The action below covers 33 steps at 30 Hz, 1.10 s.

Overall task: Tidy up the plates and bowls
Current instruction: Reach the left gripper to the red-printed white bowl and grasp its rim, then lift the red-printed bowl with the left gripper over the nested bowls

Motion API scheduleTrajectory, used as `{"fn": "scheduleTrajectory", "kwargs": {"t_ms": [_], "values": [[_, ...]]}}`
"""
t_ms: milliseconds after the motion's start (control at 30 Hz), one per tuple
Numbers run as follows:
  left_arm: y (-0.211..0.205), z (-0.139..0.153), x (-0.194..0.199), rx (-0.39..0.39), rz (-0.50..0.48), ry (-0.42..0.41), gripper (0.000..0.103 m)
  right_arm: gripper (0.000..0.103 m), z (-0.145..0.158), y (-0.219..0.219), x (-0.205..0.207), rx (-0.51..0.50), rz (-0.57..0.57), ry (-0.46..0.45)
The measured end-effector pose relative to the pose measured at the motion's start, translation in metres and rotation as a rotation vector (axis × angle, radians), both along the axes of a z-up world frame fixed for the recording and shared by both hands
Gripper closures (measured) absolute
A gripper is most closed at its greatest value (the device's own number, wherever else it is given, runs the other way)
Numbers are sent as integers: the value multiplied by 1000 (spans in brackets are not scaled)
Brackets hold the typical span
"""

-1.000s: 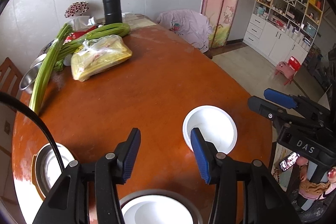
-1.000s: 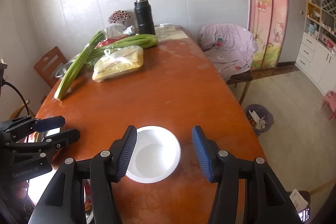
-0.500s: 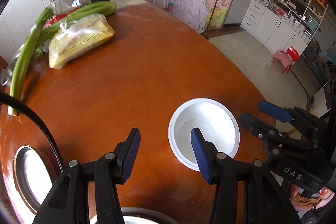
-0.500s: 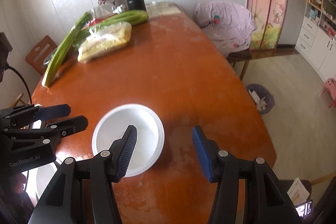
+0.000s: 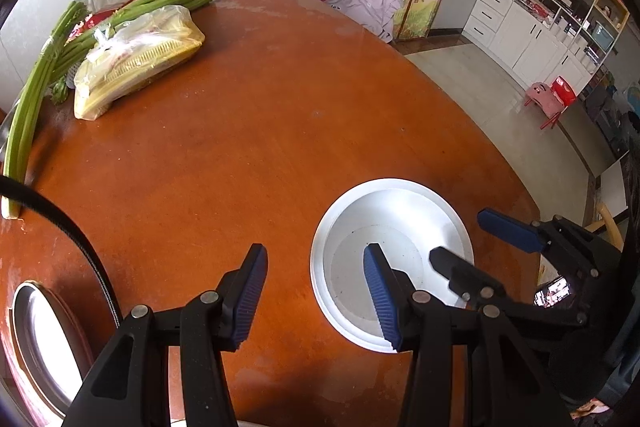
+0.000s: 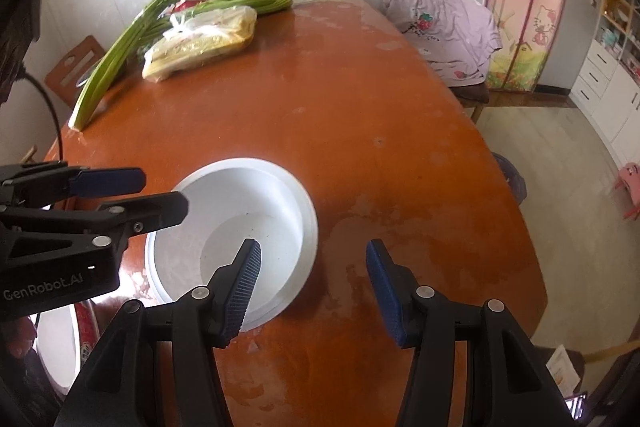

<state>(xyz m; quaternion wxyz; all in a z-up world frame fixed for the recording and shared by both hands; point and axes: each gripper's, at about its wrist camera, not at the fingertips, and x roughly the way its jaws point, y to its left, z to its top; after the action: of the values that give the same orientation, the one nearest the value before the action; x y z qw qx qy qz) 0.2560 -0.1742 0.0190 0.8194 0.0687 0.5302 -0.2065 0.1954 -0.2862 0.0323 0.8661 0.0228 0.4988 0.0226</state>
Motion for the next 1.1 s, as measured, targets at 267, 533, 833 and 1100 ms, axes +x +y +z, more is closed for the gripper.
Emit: {"fn": "scheduleTrajectory", "kwargs": {"t_ms": [267,533,833,1100], "values": [[-6,-12,5,14,-7,35,53,47,-8,-4,6,39,-2,29],[-5,-17,7,40,1,51,53,54,-14,5,9,44,-3,48],[7,-22,6,27,13,105,53,69,-14,31,11,43,62,47],[31,-21,2,-2,40,130,54,70,-12,63,14,61,127,57]]}}
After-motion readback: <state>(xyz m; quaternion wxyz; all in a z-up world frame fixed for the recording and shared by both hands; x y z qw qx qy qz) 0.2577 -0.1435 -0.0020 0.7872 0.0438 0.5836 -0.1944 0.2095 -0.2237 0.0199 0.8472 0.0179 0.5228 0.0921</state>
